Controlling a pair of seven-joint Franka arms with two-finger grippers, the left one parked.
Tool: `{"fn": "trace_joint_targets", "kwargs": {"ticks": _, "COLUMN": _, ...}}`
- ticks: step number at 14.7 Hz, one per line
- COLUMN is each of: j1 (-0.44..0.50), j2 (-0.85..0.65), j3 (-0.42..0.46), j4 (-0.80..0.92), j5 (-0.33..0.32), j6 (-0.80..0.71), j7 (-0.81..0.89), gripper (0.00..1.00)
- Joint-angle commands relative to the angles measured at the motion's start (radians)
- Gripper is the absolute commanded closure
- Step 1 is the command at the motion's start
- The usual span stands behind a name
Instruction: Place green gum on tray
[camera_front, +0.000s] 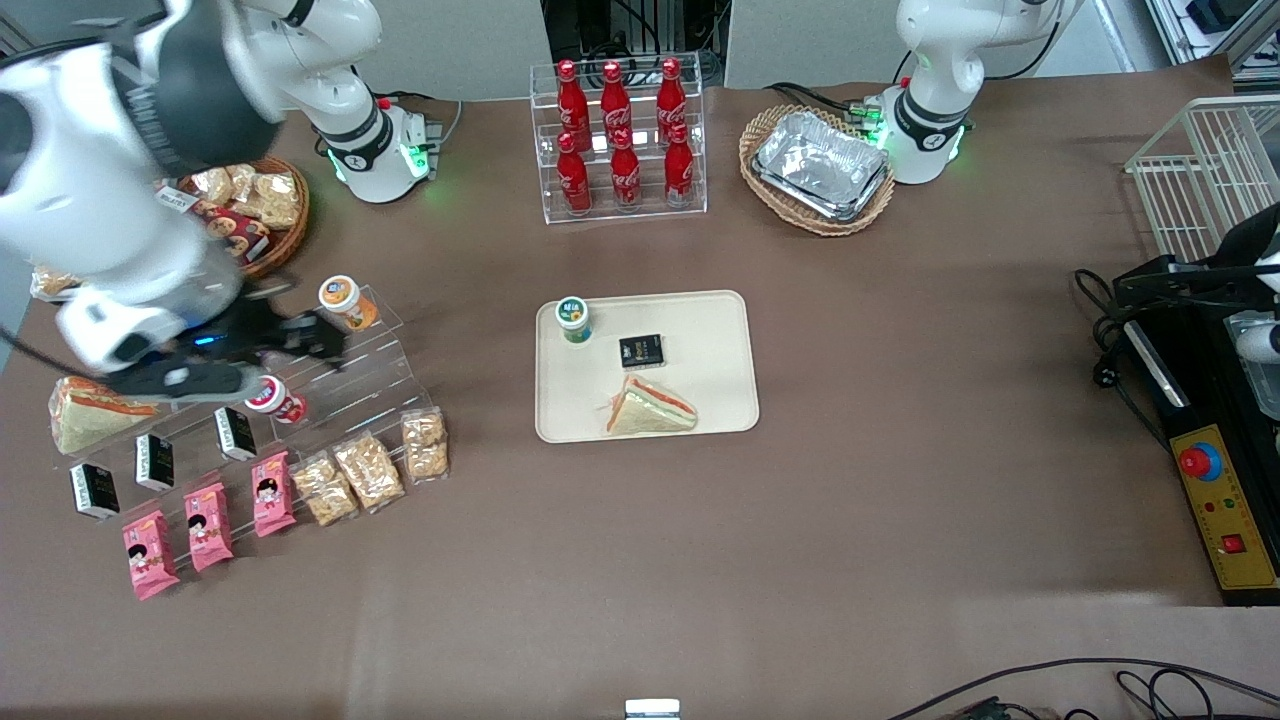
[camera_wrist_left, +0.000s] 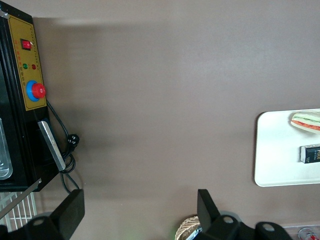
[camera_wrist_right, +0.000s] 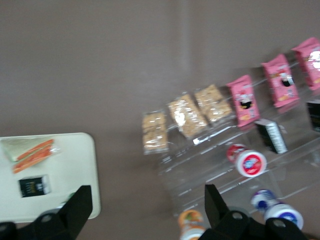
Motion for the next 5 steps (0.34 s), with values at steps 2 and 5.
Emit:
{"fn": "trace_joint_targets", "kwargs": {"ticks": 2, "j1": -0.131, "j2": 0.000, "j3": 0.007, "j4": 0.021, "j5": -0.003, "j6": -0.042, "j7": -0.052, "gripper": 0.00}}
{"fn": "trace_joint_targets", "kwargs": {"ticks": 5, "j1": -0.172, "j2": 0.000, "j3": 0.007, "j4": 0.021, "j5": -0.009, "j6": -0.042, "j7": -0.099, "gripper": 0.00}}
